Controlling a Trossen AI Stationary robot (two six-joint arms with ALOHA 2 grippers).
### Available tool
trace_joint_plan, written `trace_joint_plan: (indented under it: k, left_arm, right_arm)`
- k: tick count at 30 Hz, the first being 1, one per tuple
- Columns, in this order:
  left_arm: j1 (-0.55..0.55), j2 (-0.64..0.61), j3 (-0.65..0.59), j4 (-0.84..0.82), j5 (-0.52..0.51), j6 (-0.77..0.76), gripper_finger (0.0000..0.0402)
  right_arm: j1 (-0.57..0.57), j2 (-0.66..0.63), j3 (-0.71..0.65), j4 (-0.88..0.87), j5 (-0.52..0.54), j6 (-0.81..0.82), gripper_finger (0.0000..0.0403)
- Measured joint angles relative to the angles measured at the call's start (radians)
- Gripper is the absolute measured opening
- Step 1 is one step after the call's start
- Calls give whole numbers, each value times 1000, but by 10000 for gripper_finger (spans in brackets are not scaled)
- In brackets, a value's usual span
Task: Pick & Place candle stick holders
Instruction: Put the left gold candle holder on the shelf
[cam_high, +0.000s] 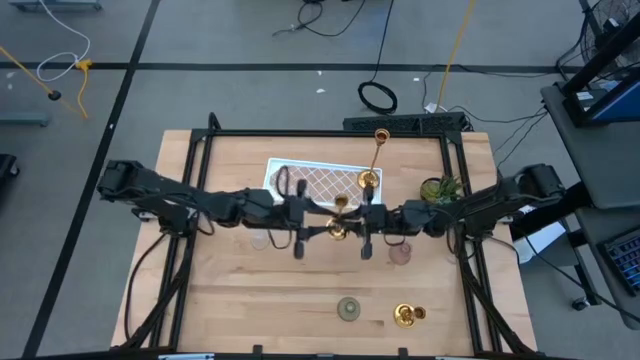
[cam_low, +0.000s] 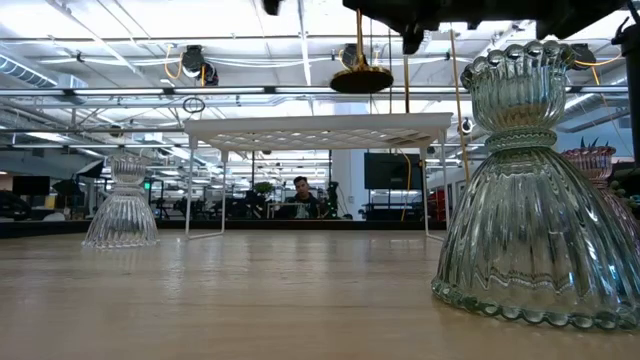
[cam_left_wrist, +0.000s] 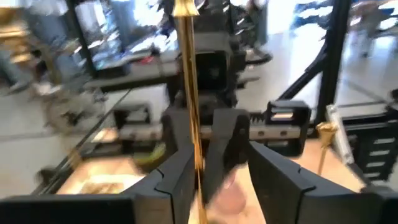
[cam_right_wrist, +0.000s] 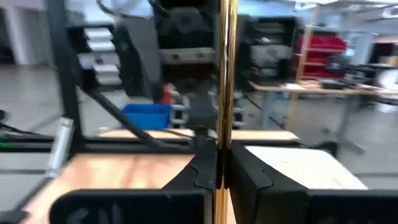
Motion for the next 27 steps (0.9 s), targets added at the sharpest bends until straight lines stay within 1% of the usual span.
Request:
trace_joint_plan:
  k: [3, 6, 8, 9, 12, 15, 18, 22, 27]
  left_arm:
    - [-8, -89, -1, -141, -64, -11, 163]
    - [-14, -186, -1, -260, -110, -11, 161]
    - [-19, -243, 0, -303, -130, -11, 157]
    - [-19, -272, 0, -325, -141, -8, 155]
    - [-19, -347, -1, -366, -175, 30, 147]
    - [-19, -416, -1, -393, -231, 65, 137]
    - [-19, -467, -1, -433, -280, 96, 128]
    - [-19, -506, -1, -486, -331, 109, 121]
    - [-19, -510, -1, -548, -339, 106, 120]
  right_arm:
    - [-3, -35, -1, -4, 30, -27, 11]
    - [-8, -69, 0, -1, 112, -71, 11]
    - [-27, -74, 0, -3, 168, -87, 11]
    - [-44, -72, 0, -3, 176, -87, 11]
    - [-105, -56, 0, 3, 167, -67, 11]
    - [-162, -29, 0, -9, 154, -24, 11]
    - [-208, 5, 0, 25, 71, 24, 11]
    - [-235, 44, 0, 14, 58, 38, 11]
    - [-243, 62, 0, 9, 59, 63, 13]
